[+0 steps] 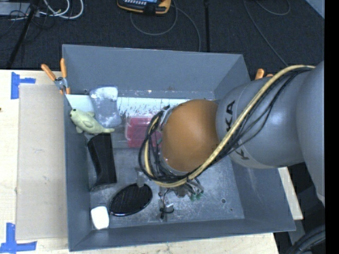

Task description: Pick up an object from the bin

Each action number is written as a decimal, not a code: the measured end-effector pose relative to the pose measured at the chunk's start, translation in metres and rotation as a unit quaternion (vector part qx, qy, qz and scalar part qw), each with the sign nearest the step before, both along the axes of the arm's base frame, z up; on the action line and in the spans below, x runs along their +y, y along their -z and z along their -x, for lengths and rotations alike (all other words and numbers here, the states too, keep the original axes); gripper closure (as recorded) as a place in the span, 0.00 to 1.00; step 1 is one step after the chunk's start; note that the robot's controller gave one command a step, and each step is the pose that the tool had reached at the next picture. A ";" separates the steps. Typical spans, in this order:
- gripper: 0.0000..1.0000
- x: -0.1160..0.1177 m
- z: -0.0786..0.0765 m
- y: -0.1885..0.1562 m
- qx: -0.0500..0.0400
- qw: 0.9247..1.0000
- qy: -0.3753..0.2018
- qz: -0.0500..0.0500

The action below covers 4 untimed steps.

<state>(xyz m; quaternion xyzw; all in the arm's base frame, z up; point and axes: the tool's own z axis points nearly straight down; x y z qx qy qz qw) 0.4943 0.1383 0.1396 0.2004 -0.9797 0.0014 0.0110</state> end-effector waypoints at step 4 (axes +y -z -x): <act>1.00 0.018 0.008 0.065 -0.007 0.993 -0.115 -0.004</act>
Offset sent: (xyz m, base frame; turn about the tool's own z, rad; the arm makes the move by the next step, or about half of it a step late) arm 0.0055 0.0071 -0.0689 -0.2103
